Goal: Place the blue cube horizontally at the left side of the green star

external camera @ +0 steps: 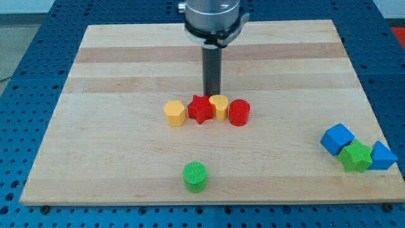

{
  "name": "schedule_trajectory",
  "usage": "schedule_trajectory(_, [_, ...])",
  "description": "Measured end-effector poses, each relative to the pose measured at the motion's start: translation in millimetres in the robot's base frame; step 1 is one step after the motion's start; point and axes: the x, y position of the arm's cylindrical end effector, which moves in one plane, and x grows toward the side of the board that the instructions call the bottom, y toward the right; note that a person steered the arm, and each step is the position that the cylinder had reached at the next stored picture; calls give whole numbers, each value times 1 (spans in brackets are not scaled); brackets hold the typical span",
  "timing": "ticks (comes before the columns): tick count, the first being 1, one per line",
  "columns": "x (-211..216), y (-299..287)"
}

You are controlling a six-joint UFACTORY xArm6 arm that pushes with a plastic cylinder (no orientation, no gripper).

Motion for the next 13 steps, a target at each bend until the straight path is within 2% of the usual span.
schedule_trajectory(1, [-1,-8])
schedule_trajectory(2, [-24,-6])
schedule_trajectory(3, [-54,58])
schedule_trajectory(4, [-56,159])
schedule_trajectory(5, [-47,271])
schedule_trajectory(6, [-27,350])
schedule_trajectory(7, [-17,351])
schedule_trajectory(9, [74,330])
schedule_trajectory(10, [100,297])
schedule_trajectory(12, [107,214])
schedule_trajectory(13, [107,201])
